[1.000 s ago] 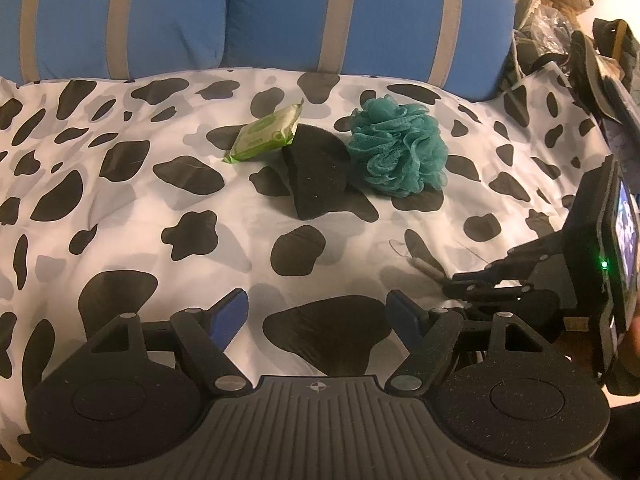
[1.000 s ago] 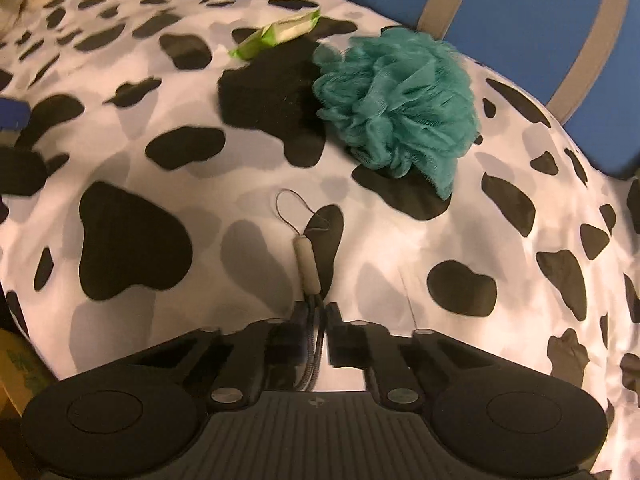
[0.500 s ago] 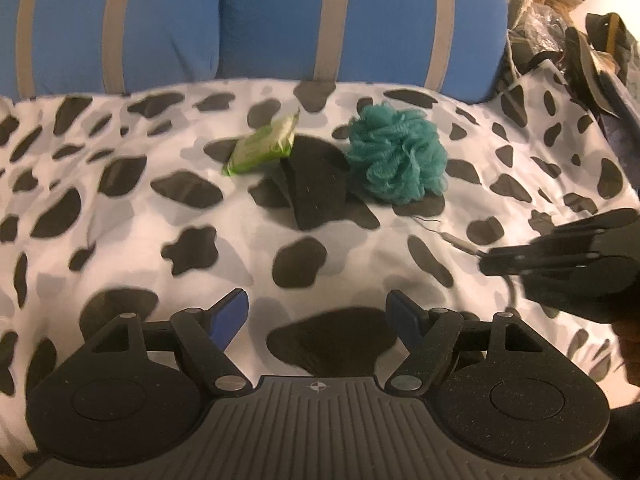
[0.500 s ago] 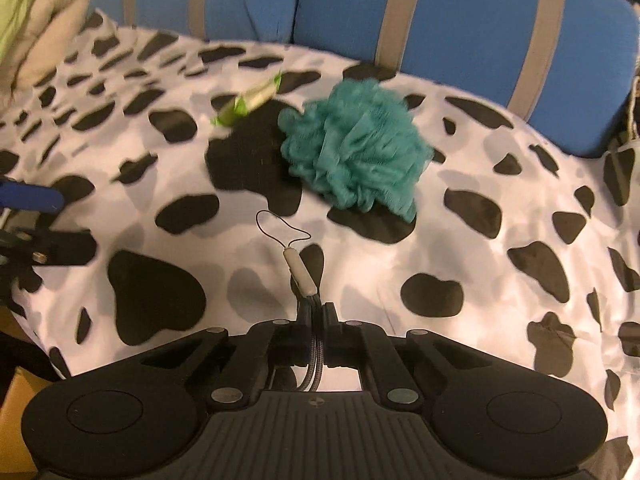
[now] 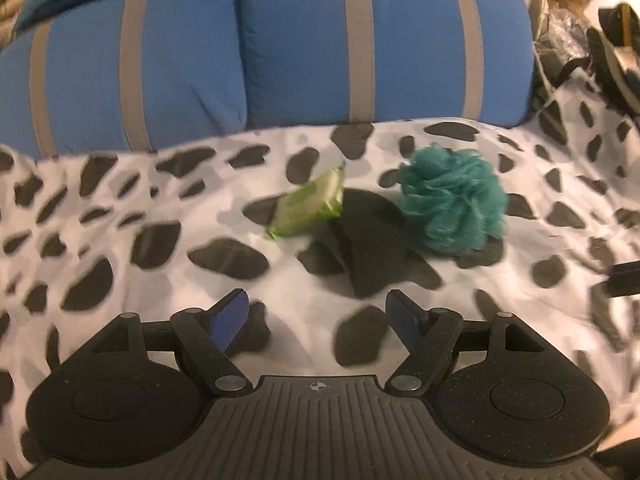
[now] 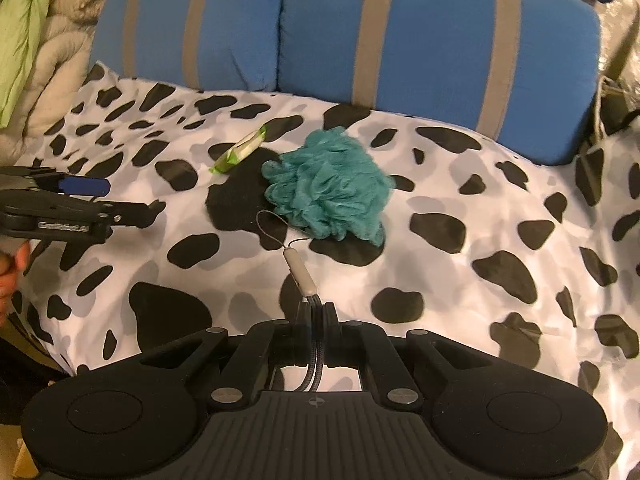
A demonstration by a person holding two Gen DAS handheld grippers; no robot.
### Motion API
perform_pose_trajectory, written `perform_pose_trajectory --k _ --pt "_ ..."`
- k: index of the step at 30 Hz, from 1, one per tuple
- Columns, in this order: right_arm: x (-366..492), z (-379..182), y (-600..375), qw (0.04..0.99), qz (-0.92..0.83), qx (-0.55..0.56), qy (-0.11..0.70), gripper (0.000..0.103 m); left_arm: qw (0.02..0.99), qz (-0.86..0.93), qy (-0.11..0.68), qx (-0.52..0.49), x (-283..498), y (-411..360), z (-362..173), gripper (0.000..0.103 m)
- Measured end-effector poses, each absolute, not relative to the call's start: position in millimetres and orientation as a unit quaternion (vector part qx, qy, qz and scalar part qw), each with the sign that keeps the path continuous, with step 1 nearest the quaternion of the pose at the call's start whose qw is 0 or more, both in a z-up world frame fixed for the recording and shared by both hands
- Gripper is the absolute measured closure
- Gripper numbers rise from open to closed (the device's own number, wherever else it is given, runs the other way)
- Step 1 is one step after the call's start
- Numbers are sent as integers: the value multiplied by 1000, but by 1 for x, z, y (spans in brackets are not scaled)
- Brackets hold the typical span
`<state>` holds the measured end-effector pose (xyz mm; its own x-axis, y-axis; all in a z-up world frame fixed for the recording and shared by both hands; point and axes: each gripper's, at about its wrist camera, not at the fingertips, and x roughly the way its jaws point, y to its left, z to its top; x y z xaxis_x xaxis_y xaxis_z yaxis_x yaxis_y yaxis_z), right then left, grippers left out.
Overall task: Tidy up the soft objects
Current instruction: 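Grasp the green wet-wipes packet with left gripper while right gripper holds the cord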
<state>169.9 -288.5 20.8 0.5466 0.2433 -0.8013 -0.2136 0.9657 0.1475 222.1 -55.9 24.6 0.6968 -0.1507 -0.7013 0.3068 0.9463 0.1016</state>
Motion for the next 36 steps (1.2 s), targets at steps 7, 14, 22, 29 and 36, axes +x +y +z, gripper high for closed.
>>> perform_pose_trajectory --k 7,14,22,29,36 --pt "169 21 -303 879 119 25 461 96 926 -116 298 199 243 -71 3 28" --pt "166 19 -311 875 116 36 468 96 914 -120 274 273 264 -81 -31 28" --pt "170 17 -309 872 123 38 473 96 899 -122 242 343 285 -92 -58 29" --pt "172 17 -307 868 132 41 476 96 894 -138 196 380 297 -98 -75 32" --pt "172 20 -305 868 145 41 474 96 866 -169 160 443 299 -103 -88 38"
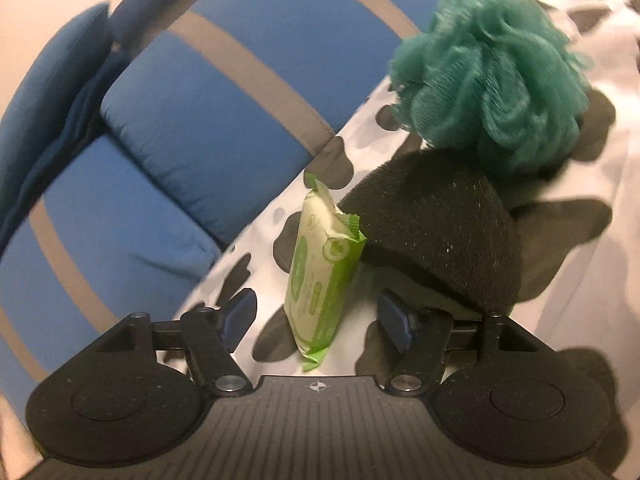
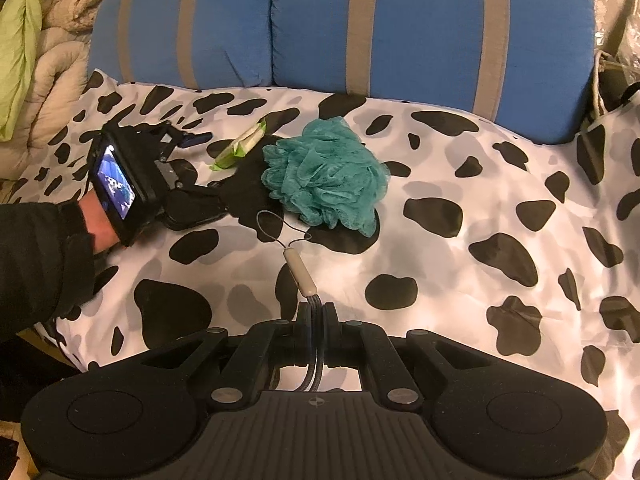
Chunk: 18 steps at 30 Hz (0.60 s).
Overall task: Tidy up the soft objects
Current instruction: 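Grasp the green wet-wipes packet with left gripper while right gripper holds the cord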
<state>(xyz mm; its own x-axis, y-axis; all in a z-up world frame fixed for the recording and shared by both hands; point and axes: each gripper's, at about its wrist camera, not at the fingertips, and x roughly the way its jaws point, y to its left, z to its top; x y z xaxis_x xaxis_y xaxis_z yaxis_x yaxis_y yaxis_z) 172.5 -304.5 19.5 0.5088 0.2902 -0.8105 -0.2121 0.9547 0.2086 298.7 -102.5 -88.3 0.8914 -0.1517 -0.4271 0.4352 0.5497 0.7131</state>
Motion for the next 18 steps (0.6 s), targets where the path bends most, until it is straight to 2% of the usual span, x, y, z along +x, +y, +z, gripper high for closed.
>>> perform_pose_trajectory --k 2,4,6,11,18 --pt "172 20 -305 868 145 42 474 96 858 -172 152 461 301 -105 -91 47" --pt "172 19 -305 867 145 41 475 96 851 -173 147 474 305 -108 -95 50" --pt "171 18 -305 866 145 39 477 96 844 -178 140 487 306 -111 -98 60" --pt "172 16 -305 864 146 37 480 96 825 -172 124 524 305 -119 -109 77" --pt "173 14 -305 863 143 42 483 96 823 -160 150 523 299 -117 -94 84"
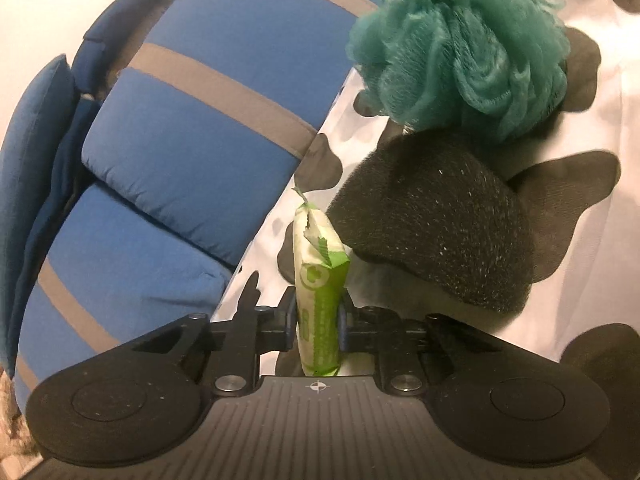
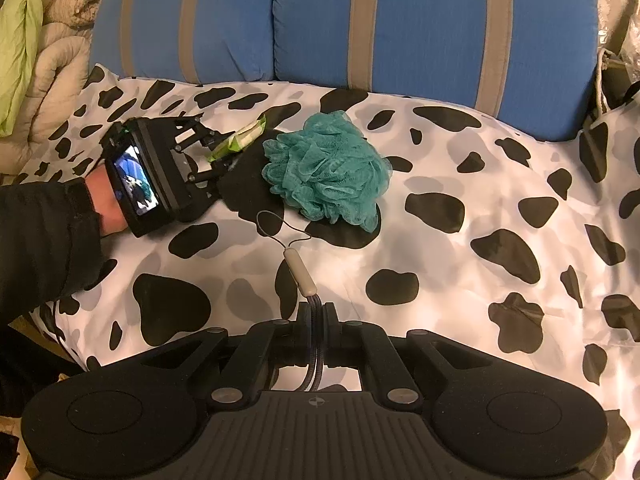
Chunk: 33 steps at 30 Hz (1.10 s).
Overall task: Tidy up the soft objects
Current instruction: 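Grasp the green wet-wipes packet with left gripper while right gripper holds the cord, then carry the wipes packet with left gripper while right gripper carries the cord to the box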
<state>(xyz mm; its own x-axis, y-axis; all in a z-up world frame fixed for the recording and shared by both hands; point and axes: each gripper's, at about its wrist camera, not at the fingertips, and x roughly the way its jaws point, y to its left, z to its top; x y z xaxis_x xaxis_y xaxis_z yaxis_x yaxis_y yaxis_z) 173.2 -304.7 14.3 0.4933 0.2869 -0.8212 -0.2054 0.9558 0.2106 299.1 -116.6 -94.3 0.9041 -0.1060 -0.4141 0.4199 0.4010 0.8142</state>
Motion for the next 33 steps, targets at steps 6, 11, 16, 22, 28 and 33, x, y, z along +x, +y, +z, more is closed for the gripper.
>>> perform_pose_trajectory --k 6,11,16,22,28,33 --pt "176 7 -307 862 121 48 490 96 830 -159 161 510 283 -109 -74 84" --pt "177 5 -305 864 111 45 488 96 863 -164 205 432 273 -100 -42 84" --pt "177 7 -303 869 98 38 484 96 888 -165 251 349 262 -87 -10 85" --pt "174 12 -299 873 93 34 477 96 900 -181 303 254 238 -74 18 85" --pt "165 17 -295 872 105 54 475 96 898 -206 368 127 222 -53 33 85" --pt "155 22 -291 870 114 72 475 96 888 -224 396 64 204 -40 37 85"
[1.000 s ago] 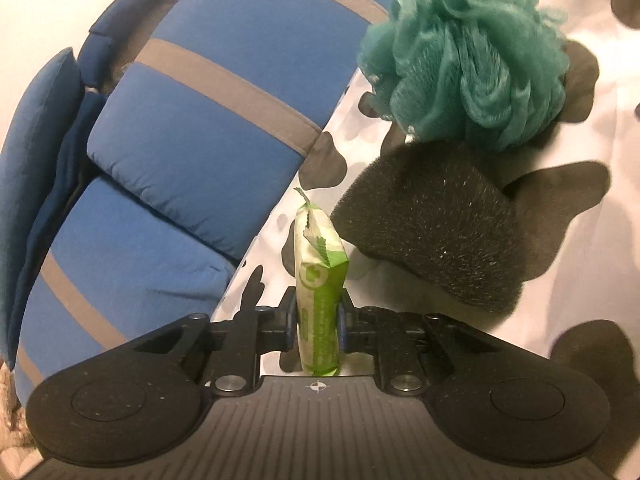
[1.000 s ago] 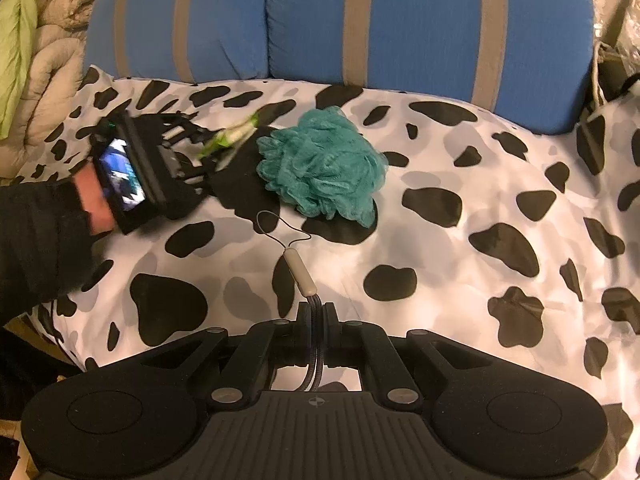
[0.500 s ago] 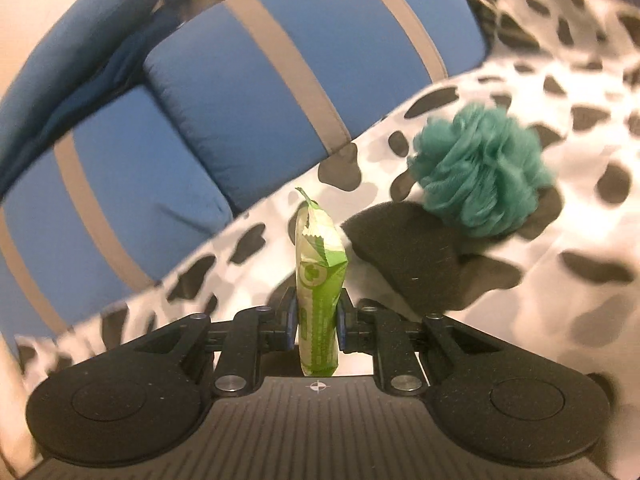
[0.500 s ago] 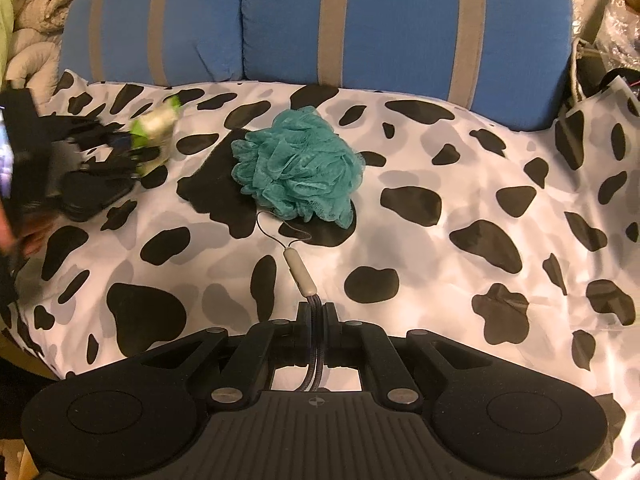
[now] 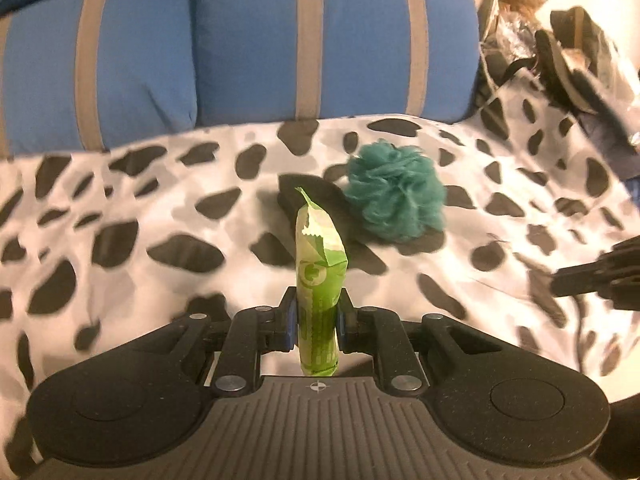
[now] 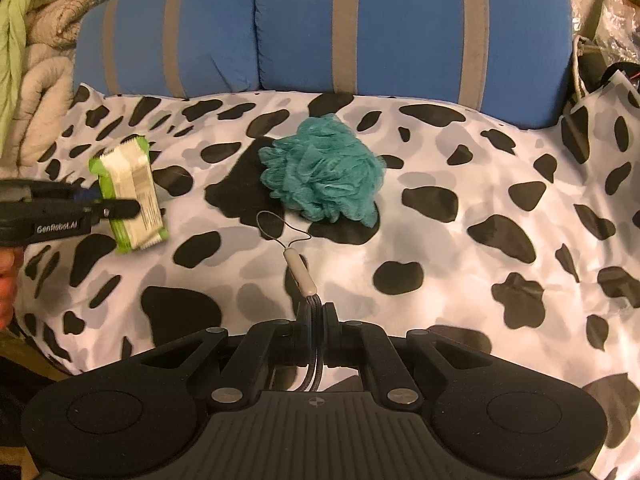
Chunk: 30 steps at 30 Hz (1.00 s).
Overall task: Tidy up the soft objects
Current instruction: 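Carry the wipes packet with left gripper while right gripper carries the cord to the box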
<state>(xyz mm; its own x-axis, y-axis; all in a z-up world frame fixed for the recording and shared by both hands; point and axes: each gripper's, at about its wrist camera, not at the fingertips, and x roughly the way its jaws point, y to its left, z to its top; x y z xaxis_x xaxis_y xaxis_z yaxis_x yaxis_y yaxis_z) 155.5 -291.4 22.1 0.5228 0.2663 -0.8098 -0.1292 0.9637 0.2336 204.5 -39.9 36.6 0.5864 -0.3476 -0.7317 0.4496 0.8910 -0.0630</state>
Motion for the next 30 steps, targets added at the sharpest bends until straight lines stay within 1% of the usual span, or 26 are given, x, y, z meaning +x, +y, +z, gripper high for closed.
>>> perform_pose_trajectory --k 13,19,30 --pt "116 24 -278 851 145 115 492 96 842 -291 452 -31 156 -19 35 85" --pt "97 24 -271 843 152 127 500 96 821 -313 477 -18 132 -20 28 85" --pt "60 24 -253 832 171 131 512 96 785 -342 515 -28 90 -15 19 85"
